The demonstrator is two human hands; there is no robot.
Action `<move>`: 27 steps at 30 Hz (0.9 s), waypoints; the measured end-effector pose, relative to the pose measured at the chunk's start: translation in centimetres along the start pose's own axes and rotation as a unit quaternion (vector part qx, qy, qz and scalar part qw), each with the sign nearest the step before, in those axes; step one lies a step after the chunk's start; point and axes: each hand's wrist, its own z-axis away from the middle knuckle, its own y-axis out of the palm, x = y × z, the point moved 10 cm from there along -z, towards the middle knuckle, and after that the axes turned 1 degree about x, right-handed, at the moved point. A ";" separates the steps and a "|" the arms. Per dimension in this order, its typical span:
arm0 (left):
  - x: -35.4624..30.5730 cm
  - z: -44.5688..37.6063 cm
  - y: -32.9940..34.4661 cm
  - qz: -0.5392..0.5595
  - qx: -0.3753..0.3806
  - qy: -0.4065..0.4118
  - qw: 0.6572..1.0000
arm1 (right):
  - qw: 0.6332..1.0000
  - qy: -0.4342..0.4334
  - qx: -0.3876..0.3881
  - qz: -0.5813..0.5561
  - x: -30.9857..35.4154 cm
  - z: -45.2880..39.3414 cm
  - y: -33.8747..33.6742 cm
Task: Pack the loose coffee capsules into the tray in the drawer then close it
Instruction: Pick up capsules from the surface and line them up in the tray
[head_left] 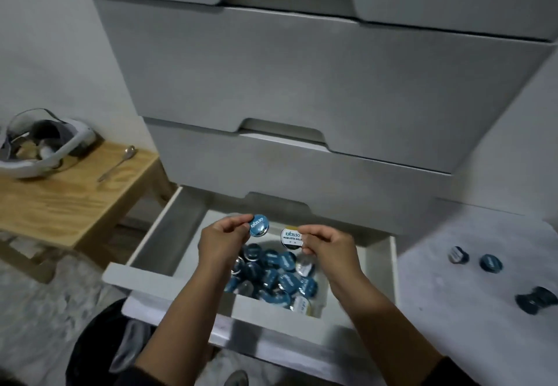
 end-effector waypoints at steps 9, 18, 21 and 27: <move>1.9 -7.7 -3.2 -0.123 0.037 -0.062 0.990 | 0.995 0.083 -0.052 0.017 -3.6 -3.7 6.8; 3.1 -9.7 -3.0 -0.206 0.057 -0.071 0.974 | 0.988 0.112 -0.073 0.071 -5.2 -6.7 8.4; 3.1 -10.0 -2.9 -0.232 0.054 -0.068 0.969 | 0.986 0.121 -0.077 0.084 -5.8 -7.3 8.3; 2.0 -10.5 -2.1 -0.336 0.052 -0.014 0.940 | 0.985 0.125 -0.063 0.104 -6.3 -7.8 8.3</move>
